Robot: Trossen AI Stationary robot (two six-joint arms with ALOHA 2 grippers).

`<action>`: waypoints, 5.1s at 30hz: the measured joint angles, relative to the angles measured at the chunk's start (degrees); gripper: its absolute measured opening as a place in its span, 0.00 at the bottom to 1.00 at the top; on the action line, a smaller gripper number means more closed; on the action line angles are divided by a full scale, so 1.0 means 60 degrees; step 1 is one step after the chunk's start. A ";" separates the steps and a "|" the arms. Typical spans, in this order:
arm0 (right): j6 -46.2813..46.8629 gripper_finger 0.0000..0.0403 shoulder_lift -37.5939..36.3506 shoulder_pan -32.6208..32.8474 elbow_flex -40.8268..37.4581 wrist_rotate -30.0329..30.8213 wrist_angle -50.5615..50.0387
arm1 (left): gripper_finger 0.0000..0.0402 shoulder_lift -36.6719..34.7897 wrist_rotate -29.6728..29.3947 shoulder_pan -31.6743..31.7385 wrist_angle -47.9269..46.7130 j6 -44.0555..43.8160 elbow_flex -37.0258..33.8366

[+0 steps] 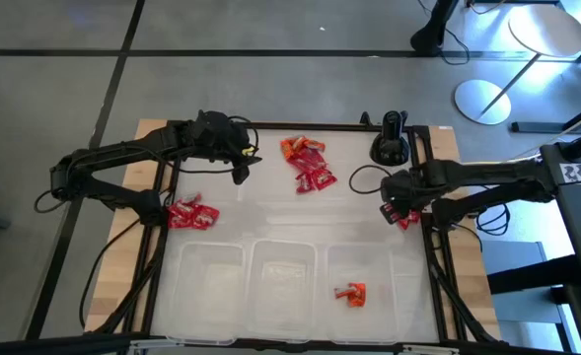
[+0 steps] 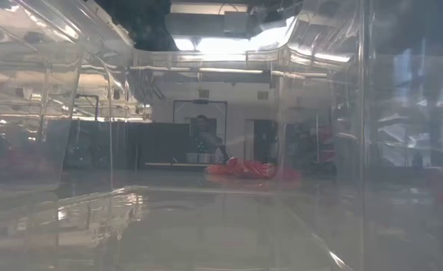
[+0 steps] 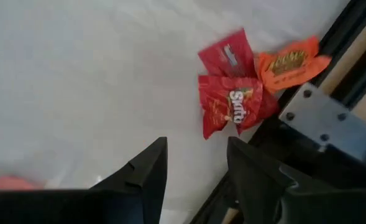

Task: Sort candy
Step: Put the red candy into the middle transparent bin, then put the orange candy into the right transparent bin

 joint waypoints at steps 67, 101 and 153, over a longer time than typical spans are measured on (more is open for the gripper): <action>-0.7960 0.50 0.5008 -0.1862 -0.2606 -0.0719 0.2441 | 0.36 0.0000 0.0040 -0.0011 -0.0799 -0.0187 0.0000; -0.8473 0.12 0.3902 0.0252 0.5289 -0.1808 0.5519 | 0.36 -0.0104 0.0039 -0.0011 -0.0598 -0.0978 0.0119; -0.6873 0.52 0.8882 0.3576 0.8379 0.0091 0.7148 | 0.36 -0.1434 0.1825 -0.0011 -0.0900 -0.0618 0.1169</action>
